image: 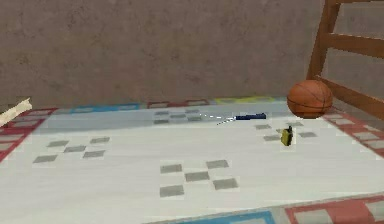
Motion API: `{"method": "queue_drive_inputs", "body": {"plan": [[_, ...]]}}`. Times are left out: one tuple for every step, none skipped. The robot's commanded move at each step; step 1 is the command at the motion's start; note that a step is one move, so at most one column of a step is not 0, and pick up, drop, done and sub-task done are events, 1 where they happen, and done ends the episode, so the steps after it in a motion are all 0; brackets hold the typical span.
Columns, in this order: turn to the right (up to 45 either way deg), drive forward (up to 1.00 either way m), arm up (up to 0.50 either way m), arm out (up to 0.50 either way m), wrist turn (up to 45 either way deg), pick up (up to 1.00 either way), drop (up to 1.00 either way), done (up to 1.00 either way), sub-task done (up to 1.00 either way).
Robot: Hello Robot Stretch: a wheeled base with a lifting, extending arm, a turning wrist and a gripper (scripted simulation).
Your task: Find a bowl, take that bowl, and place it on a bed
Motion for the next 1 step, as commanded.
{"method": "queue_drive_inputs", "body": {"plan": [[45.0, 0.0, 0.0, 0.0, 0.0, 0.0, 0.0, 0.0, 0.0]]}}
